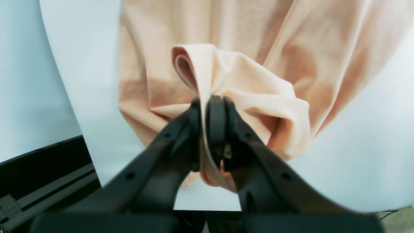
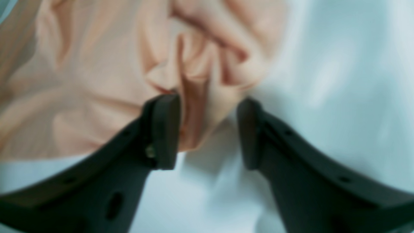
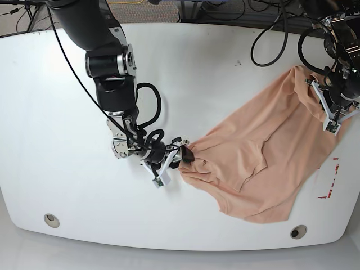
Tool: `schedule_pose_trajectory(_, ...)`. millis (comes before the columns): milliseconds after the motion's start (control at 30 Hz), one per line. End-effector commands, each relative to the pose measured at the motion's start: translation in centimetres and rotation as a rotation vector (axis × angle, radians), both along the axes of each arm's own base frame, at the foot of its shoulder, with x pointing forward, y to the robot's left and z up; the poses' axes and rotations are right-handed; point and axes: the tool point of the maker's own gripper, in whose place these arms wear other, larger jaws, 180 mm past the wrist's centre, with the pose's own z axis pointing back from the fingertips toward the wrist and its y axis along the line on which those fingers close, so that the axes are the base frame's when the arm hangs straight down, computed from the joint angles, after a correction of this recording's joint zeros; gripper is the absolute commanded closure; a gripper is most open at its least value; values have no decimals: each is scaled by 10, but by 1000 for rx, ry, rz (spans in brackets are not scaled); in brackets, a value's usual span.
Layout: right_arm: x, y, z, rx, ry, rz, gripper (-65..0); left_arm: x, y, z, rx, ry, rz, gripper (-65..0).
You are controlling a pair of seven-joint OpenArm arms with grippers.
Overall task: Layout the t-shirt on the table in an organized manner, then fold the t-shirt properly
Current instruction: 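Grasp the shirt with the left gripper and hold it stretched between grippers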
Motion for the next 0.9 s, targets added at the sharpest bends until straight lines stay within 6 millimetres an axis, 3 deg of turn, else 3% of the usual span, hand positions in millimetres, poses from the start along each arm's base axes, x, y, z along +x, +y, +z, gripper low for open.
schedule_pose_trajectory(0, 27, -4, 33, 54, -78, -44, -347, 6, 4, 11, 20, -34, -5, 0)
schedule_pose_trajectory(300, 31, -9, 36, 76, -79, -74, -369, 6, 4, 11, 20, -34, -5, 0)
schedule_pose_trajectory(633, 34, 1, 42, 118, -103, -98, -363, 5, 5, 11, 21, -32, -6, 0)
schedule_pose_trajectory(733, 36, 0, 40, 110, -94, -123, -320, 3, 5, 9, 21, -24, -6, 0)
schedule_pose_trajectory(867, 37, 1, 41, 111, -97, -124, -160, 0, 5, 7, 22, -17, -7, 0)
